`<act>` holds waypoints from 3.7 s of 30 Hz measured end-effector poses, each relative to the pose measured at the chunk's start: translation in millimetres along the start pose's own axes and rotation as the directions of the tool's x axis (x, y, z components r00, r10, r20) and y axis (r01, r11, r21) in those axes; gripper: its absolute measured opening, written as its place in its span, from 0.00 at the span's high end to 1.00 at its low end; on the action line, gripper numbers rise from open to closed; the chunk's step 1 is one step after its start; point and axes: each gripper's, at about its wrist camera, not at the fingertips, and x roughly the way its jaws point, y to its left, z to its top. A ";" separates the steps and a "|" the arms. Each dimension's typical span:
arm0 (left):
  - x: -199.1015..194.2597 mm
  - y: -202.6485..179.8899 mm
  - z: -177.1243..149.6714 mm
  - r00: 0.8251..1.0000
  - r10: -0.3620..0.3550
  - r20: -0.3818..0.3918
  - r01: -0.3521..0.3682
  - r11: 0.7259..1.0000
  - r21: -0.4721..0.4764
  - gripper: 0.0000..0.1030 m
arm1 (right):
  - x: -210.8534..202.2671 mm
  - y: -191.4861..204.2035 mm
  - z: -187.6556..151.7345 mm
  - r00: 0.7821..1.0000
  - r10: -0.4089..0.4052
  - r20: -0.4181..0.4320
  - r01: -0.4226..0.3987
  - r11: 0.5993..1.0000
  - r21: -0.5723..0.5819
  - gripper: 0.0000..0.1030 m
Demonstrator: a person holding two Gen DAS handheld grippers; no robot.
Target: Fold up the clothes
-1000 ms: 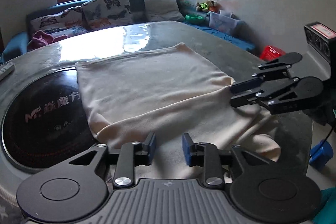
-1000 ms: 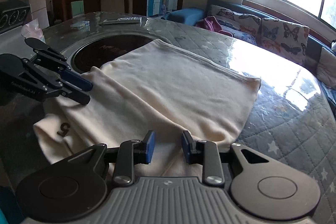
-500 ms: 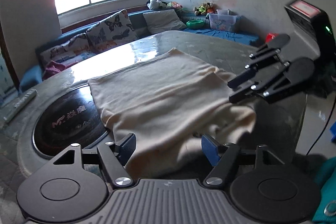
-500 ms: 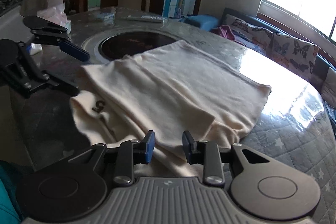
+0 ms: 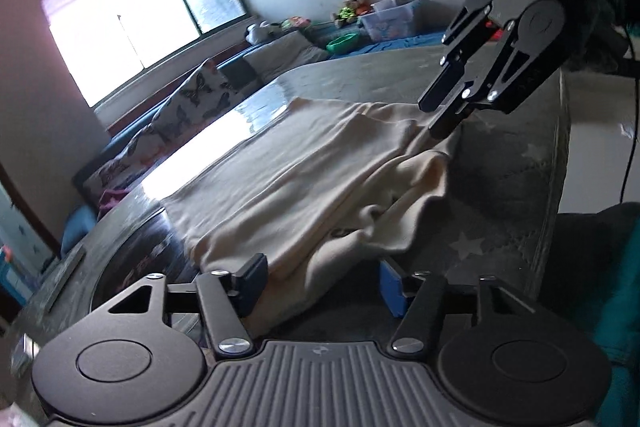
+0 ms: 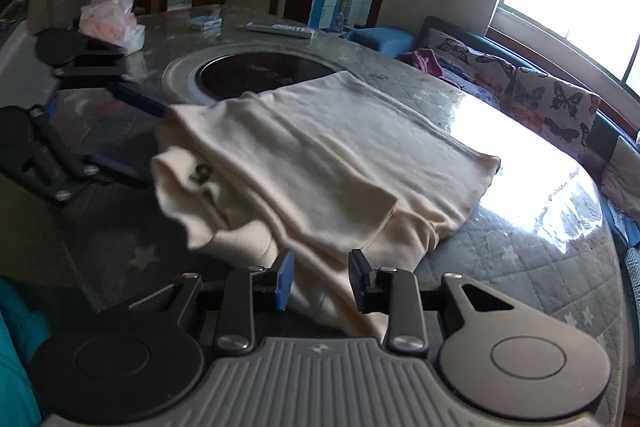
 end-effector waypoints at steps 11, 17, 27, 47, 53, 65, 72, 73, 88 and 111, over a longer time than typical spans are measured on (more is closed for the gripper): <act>12.9 15.5 13.9 0.997 -0.060 0.041 0.063 0.995 -0.079 0.90 | 1.5 19.1 -5.8 1.000 0.003 0.014 -0.001 0.992 -0.127 0.51; 14.2 38.8 25.7 0.994 -0.087 0.069 0.098 0.978 -0.182 0.91 | 5.0 28.7 -7.3 1.000 0.004 0.024 0.001 0.981 -0.192 0.49; 13.6 55.7 22.8 0.992 -0.106 0.074 0.122 0.955 -0.271 0.86 | 34.0 13.4 16.2 0.996 0.086 0.030 -0.082 0.988 -0.130 0.83; 22.3 19.4 -12.0 0.996 0.083 0.019 -0.083 0.996 0.024 0.64 | 27.5 -26.5 38.8 0.989 0.135 0.065 -0.141 0.983 0.116 0.90; 13.4 24.3 -13.6 0.997 0.067 0.033 -0.068 0.998 0.015 0.89 | 13.6 -21.2 33.7 0.987 0.126 0.100 -0.136 0.986 0.100 0.91; -56.6 11.6 4.3 0.995 -0.024 0.101 0.027 0.999 -0.027 0.90 | -54.9 -1.1 19.4 0.978 0.123 0.170 -0.131 0.991 0.038 0.92; -110.2 -12.1 14.7 0.989 -0.099 0.112 0.103 0.994 -0.029 0.90 | -106.0 22.2 10.3 0.978 0.140 0.153 -0.143 0.990 0.012 0.92; -110.0 -12.3 16.5 0.989 -0.106 0.108 0.109 0.994 -0.025 0.90 | -109.0 23.5 10.6 0.979 0.140 0.149 -0.143 0.990 0.011 0.92; -6.4 91.4 38.1 0.993 -0.111 0.047 0.119 0.965 -0.234 0.90 | -29.3 -48.7 84.8 0.987 0.134 0.086 -0.135 0.991 0.014 0.92; 57.7 142.9 9.4 0.984 0.145 -0.106 -0.180 0.823 -0.539 0.77 | 46.2 -103.2 12.7 0.997 -0.058 0.041 0.040 0.935 0.352 0.80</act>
